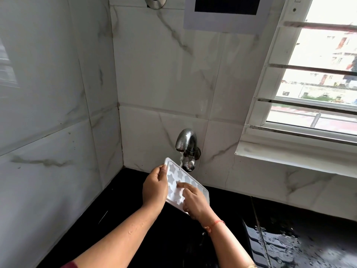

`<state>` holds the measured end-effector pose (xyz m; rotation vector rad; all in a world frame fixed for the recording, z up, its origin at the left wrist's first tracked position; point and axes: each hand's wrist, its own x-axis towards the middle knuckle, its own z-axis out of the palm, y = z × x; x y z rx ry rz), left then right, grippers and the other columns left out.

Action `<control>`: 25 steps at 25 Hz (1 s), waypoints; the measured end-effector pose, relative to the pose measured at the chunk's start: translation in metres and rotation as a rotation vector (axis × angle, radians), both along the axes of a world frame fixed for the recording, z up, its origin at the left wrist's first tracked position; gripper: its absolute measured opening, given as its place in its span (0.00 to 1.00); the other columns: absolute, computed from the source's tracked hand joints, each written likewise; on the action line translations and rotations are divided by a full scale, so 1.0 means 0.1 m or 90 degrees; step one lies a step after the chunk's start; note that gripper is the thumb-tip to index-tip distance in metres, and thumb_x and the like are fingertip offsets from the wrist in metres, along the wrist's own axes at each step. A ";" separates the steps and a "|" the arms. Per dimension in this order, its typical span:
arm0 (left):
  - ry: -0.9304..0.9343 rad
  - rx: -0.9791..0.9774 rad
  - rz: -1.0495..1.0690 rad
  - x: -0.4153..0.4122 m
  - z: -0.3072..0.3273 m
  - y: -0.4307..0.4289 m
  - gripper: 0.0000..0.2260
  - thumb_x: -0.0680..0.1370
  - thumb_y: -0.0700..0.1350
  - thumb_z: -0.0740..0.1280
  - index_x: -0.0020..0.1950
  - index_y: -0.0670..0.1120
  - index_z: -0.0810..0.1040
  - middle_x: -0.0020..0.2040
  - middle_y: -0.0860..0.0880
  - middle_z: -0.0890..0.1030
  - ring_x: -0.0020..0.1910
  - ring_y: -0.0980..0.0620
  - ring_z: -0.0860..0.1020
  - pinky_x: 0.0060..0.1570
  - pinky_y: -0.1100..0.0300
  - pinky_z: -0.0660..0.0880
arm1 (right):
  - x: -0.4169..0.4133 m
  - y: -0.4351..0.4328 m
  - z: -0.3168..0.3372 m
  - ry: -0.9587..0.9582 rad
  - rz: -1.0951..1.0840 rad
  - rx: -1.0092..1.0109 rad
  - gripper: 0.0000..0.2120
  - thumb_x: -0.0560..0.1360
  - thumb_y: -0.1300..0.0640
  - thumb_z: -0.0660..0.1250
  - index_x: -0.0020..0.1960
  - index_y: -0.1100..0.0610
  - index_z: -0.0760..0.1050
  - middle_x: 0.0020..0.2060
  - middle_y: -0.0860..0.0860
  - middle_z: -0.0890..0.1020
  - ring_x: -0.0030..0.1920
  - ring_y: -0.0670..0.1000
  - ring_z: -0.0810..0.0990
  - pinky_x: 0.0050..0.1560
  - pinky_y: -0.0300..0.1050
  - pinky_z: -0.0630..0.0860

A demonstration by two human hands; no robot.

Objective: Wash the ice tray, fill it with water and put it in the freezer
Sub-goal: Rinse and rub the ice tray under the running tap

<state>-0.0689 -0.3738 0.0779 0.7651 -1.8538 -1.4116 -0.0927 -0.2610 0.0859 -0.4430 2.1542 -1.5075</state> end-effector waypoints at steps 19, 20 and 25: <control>0.002 0.004 0.021 0.05 -0.02 0.03 0.14 0.79 0.49 0.59 0.56 0.42 0.78 0.52 0.43 0.82 0.52 0.46 0.78 0.47 0.62 0.67 | 0.09 -0.02 0.05 -0.019 0.031 0.001 0.10 0.77 0.62 0.52 0.51 0.57 0.72 0.25 0.50 0.67 0.16 0.41 0.65 0.17 0.32 0.60; 0.001 0.001 0.019 0.06 -0.01 0.03 0.14 0.79 0.49 0.59 0.56 0.42 0.78 0.52 0.43 0.82 0.52 0.46 0.78 0.47 0.62 0.67 | 0.08 -0.03 0.05 -0.019 0.028 -0.006 0.10 0.77 0.62 0.52 0.51 0.59 0.72 0.25 0.51 0.66 0.16 0.41 0.64 0.17 0.32 0.59; 0.006 -0.016 0.019 0.10 -0.01 0.03 0.14 0.79 0.49 0.59 0.57 0.43 0.79 0.52 0.45 0.82 0.52 0.47 0.78 0.47 0.63 0.67 | 0.06 -0.02 0.03 -0.006 0.008 0.011 0.14 0.77 0.62 0.51 0.53 0.53 0.74 0.26 0.48 0.68 0.17 0.42 0.64 0.18 0.32 0.60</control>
